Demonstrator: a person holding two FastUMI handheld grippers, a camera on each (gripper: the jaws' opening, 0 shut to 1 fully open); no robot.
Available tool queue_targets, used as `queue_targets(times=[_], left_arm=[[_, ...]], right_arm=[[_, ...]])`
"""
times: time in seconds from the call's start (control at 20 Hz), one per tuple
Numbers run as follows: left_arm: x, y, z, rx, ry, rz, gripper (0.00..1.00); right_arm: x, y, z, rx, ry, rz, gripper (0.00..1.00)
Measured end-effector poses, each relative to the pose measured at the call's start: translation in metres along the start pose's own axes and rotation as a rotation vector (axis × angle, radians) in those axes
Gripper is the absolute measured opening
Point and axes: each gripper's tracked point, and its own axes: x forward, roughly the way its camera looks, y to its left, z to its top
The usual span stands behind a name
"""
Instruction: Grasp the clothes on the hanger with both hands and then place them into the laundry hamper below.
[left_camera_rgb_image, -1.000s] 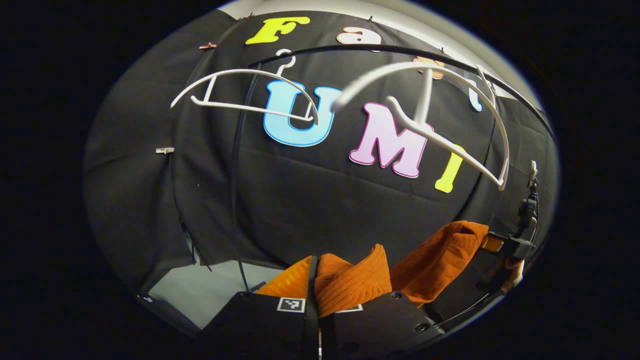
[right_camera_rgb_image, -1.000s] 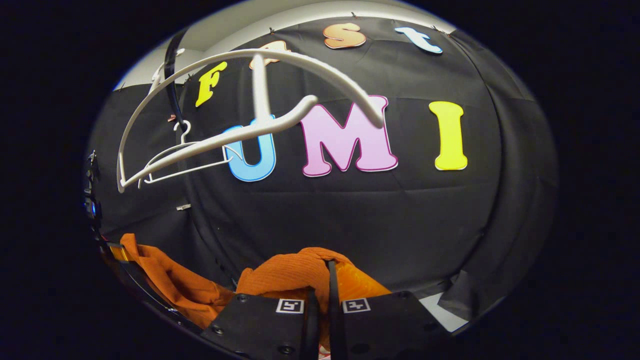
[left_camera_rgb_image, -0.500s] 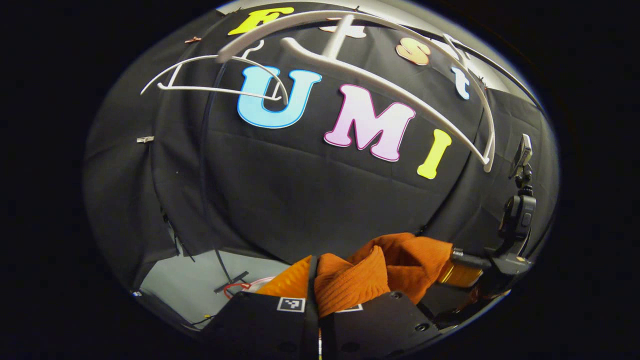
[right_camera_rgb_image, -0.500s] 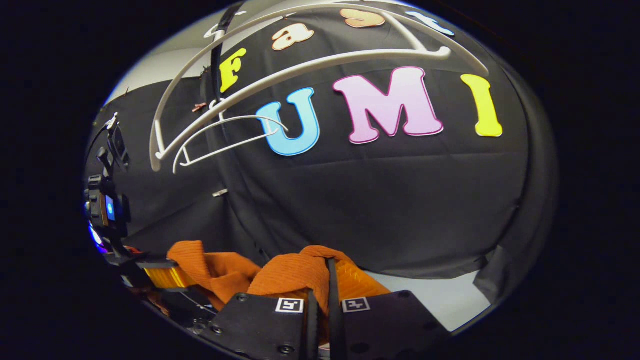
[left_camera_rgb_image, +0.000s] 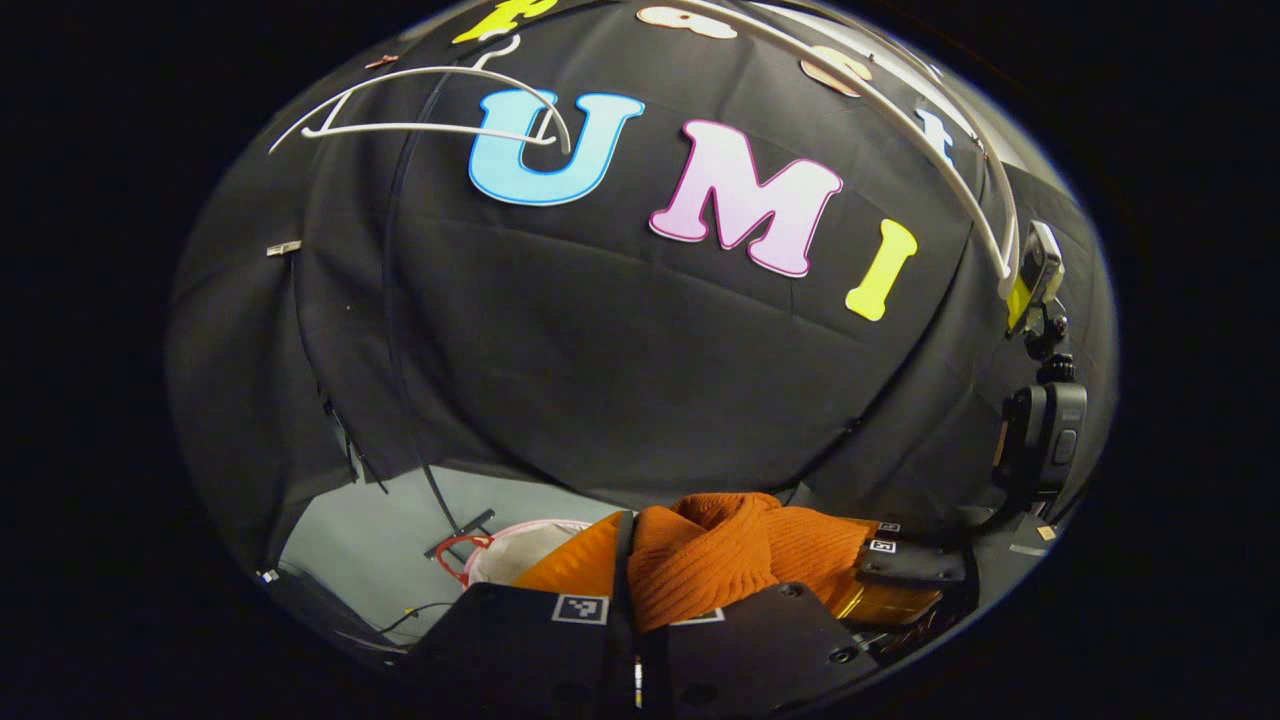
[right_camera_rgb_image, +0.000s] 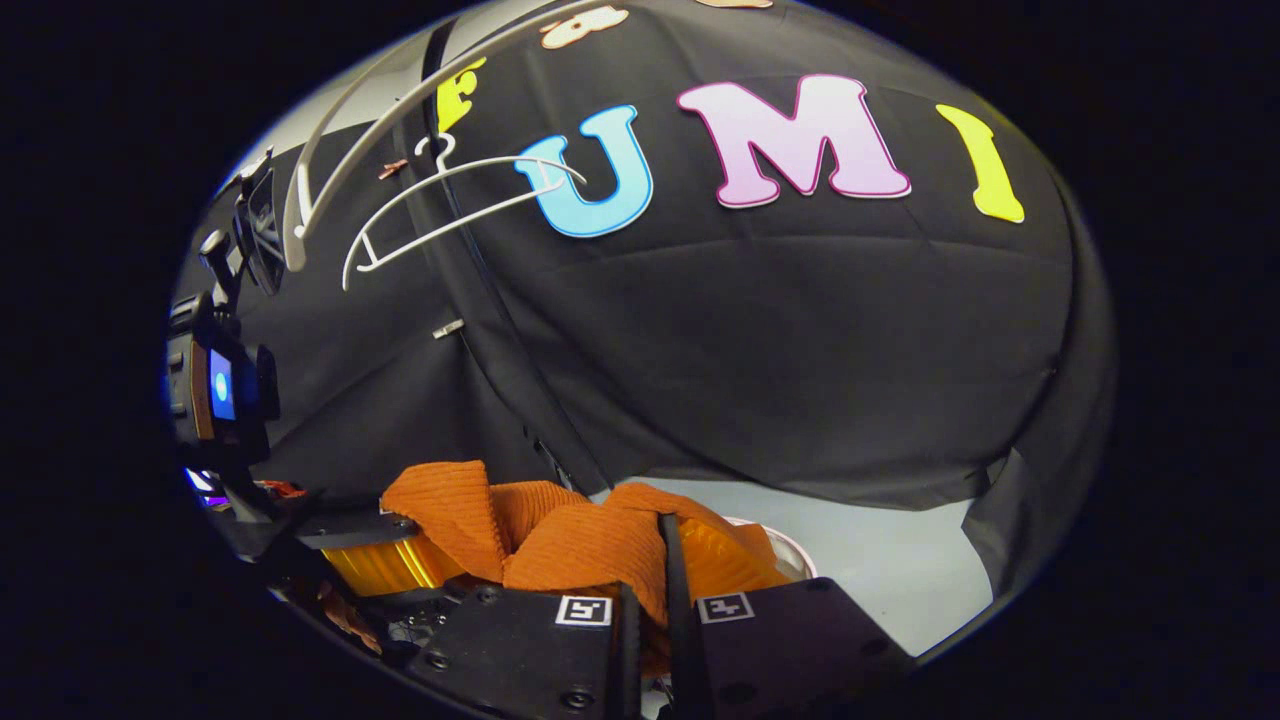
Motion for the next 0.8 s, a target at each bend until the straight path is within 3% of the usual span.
queue_targets(times=[0.15,0.25,0.3,0.4,0.45,0.5,0.8], left_arm=[[0.002,-0.003,-0.004,0.002,0.026,-0.022,0.10],[0.006,-0.002,-0.016,0.014,0.054,-0.006,0.22],[0.007,0.006,-0.020,0.030,0.060,0.023,0.38],[0.015,0.018,-0.023,0.032,0.058,0.050,0.71],[0.009,0.019,-0.019,0.011,0.048,0.030,0.87],[0.012,0.016,-0.016,-0.003,0.031,0.030,0.96],[-0.002,0.020,-0.012,0.016,0.019,0.057,0.96]], right_arm=[[0.004,-0.007,-0.008,-0.008,0.028,-0.021,0.16],[0.006,-0.017,-0.014,-0.016,0.049,-0.055,0.23],[0.007,-0.028,-0.016,-0.042,0.055,-0.093,0.33],[0.001,-0.044,-0.012,-0.062,0.055,-0.133,0.66],[-0.003,-0.038,0.000,-0.025,0.032,-0.096,0.83],[0.003,-0.035,0.003,0.012,0.009,-0.087,1.00],[-0.001,-0.027,0.014,-0.042,-0.015,-0.057,0.98]])
